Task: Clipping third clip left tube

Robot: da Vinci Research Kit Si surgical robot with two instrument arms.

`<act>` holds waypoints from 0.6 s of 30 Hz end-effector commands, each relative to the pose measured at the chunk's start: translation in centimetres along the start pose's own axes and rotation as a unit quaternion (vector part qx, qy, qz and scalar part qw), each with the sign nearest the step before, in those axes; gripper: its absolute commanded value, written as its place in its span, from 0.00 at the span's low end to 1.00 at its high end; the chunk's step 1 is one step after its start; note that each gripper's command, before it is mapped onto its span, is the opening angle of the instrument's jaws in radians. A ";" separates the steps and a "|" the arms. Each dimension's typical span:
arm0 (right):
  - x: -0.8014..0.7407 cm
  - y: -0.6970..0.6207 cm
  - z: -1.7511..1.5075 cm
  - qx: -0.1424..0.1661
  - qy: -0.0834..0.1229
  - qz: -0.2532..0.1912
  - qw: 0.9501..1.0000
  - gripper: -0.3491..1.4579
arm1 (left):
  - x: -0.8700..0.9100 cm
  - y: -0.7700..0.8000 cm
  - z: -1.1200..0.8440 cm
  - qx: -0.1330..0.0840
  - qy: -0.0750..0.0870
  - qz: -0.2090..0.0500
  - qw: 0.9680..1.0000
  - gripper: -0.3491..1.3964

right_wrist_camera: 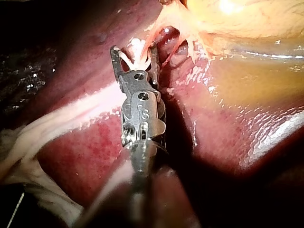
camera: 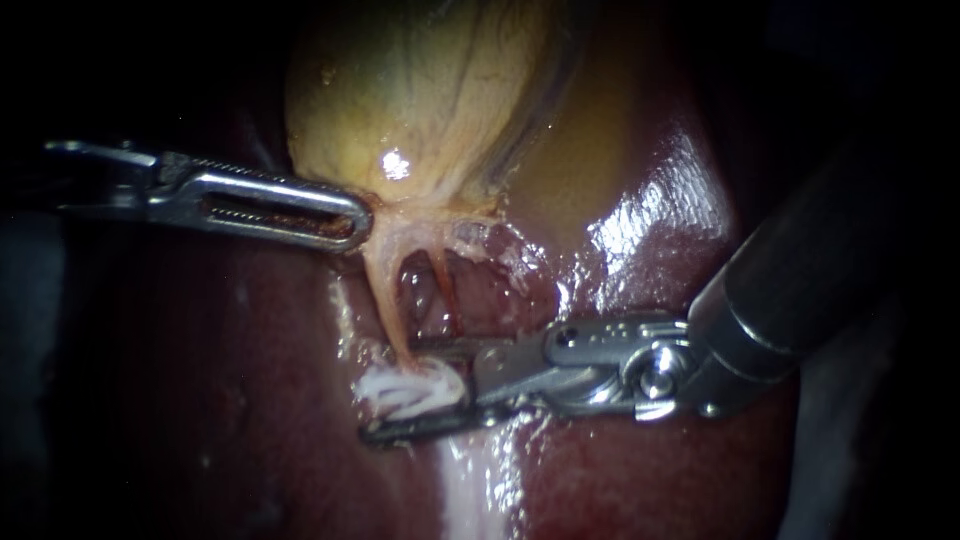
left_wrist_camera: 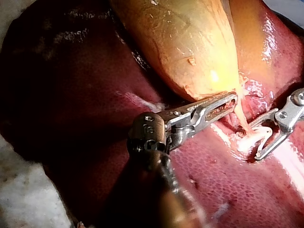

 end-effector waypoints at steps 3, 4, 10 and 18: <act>0.01 0.00 0.00 0.000 -0.001 0.000 1.000 0.47 | 0.00 0.00 0.00 0.000 0.000 0.000 1.000 0.00; 0.01 0.00 -0.01 -0.001 -0.001 0.001 1.000 0.47 | 0.00 0.00 0.00 0.000 0.000 0.000 1.000 0.00; 0.05 0.01 -0.03 0.001 0.003 0.002 1.000 0.47 | 0.00 0.00 0.00 0.000 0.000 0.000 1.000 0.00; 0.11 0.03 -0.07 0.002 0.010 0.005 1.000 0.47 | 0.00 0.00 -0.01 0.000 0.000 0.000 1.000 0.00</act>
